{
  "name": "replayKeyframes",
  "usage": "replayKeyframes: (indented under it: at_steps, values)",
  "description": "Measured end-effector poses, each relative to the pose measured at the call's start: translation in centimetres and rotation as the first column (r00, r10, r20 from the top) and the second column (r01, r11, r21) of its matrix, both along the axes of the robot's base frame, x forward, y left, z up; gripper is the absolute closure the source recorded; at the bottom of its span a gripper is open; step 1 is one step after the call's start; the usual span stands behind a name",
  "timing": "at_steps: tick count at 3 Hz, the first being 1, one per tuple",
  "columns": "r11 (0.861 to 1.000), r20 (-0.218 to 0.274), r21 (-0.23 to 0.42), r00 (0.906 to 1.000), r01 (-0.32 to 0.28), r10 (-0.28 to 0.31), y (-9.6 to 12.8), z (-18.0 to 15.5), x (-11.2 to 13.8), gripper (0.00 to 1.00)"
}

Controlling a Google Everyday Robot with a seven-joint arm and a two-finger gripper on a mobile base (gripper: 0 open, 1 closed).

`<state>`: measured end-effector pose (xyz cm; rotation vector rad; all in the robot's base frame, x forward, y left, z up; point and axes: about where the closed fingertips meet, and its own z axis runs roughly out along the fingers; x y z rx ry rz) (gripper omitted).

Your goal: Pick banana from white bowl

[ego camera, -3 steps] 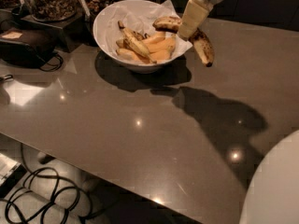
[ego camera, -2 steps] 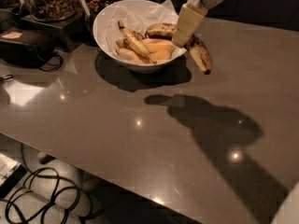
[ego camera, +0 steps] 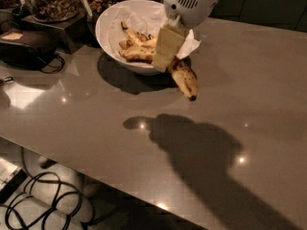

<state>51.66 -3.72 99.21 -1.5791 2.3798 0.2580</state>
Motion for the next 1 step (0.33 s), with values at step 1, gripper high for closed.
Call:
replayKeyframes:
  at_steps: [1]
  values:
    - [1.000, 0.012, 0.007, 0.9999, 0.003, -0.003, 0.21, -0.10, 0.48, 1.00]
